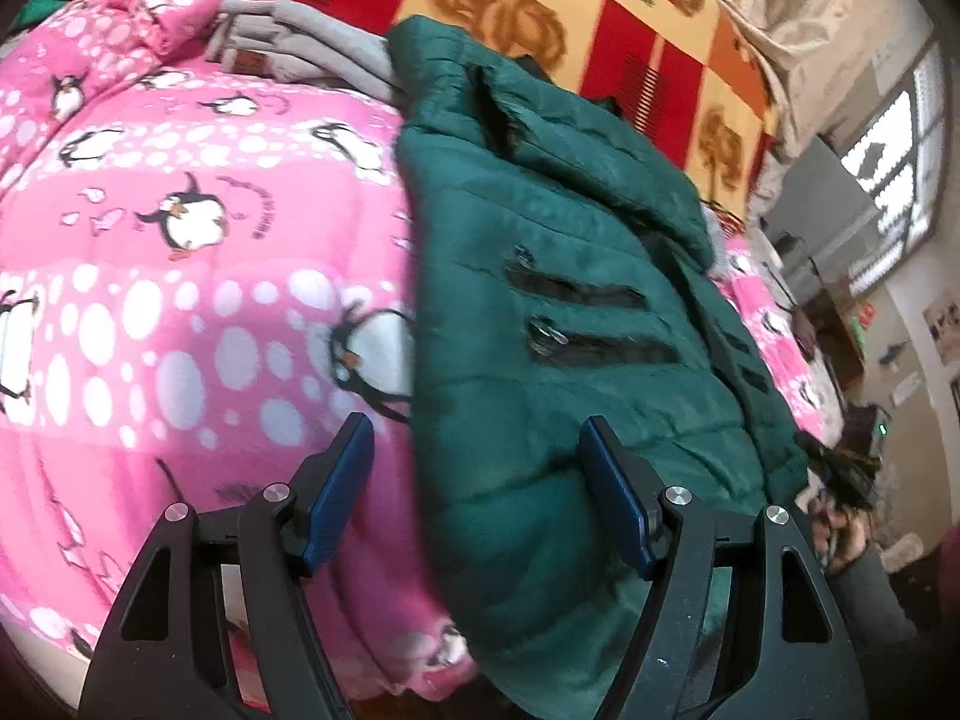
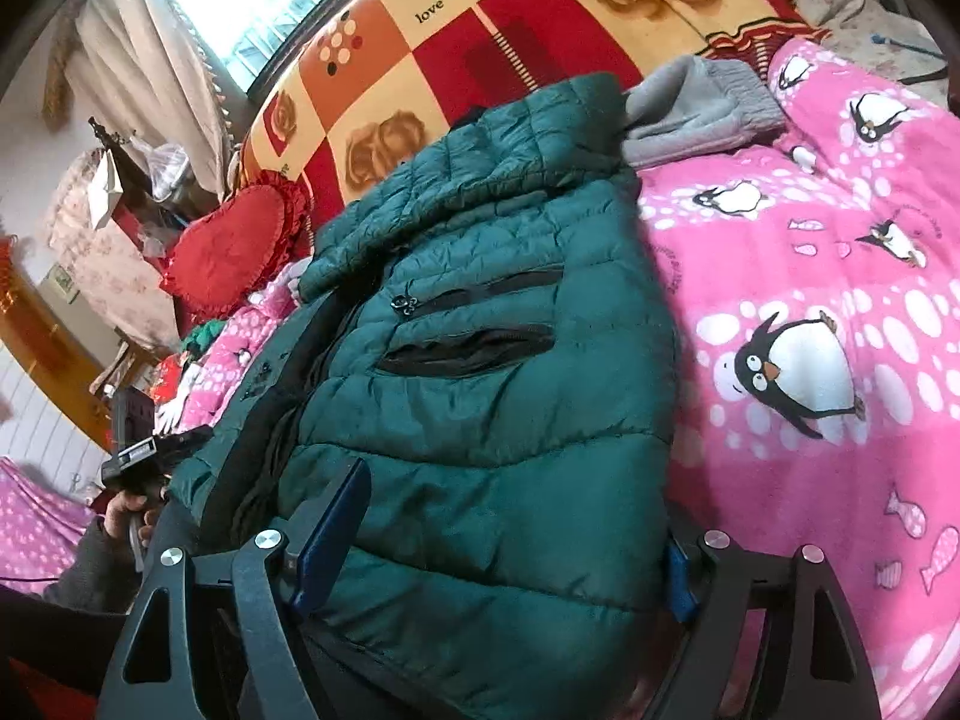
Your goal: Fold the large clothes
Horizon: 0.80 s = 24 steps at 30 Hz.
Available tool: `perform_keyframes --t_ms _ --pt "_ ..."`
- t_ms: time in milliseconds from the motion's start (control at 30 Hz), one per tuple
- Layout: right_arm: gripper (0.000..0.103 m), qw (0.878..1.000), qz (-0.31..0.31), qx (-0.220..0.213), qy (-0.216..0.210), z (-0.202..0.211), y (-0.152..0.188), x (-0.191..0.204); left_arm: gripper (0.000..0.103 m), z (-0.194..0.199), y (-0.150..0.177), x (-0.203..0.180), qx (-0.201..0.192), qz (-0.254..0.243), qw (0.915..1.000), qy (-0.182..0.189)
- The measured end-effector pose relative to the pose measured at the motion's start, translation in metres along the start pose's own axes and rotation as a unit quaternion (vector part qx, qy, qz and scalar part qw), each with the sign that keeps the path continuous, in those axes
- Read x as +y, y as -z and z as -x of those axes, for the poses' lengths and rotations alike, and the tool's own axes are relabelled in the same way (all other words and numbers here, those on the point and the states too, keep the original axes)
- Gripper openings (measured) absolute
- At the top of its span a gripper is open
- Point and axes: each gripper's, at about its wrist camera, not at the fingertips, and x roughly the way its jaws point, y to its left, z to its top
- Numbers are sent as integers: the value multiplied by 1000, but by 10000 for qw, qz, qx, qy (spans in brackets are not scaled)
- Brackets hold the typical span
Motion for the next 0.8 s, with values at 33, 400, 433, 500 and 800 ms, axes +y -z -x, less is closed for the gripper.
perform_keyframes --t_ms 33,400,433,500,800 --pt "81 9999 -94 126 52 -4 2 -4 71 0 3 -3 92 -81 9999 49" --pt "75 9998 149 60 -119 -7 10 3 72 -5 13 -15 492 -154 9956 787" --pt "74 9997 108 -13 -208 -6 6 1 72 -5 11 -20 449 -159 9950 882" --pt "74 9994 12 -157 -297 -5 3 0 71 -3 6 -26 309 -189 9944 997" --pt "74 9997 -88 -16 -242 -13 11 -3 56 -11 5 -29 189 -428 9973 565"
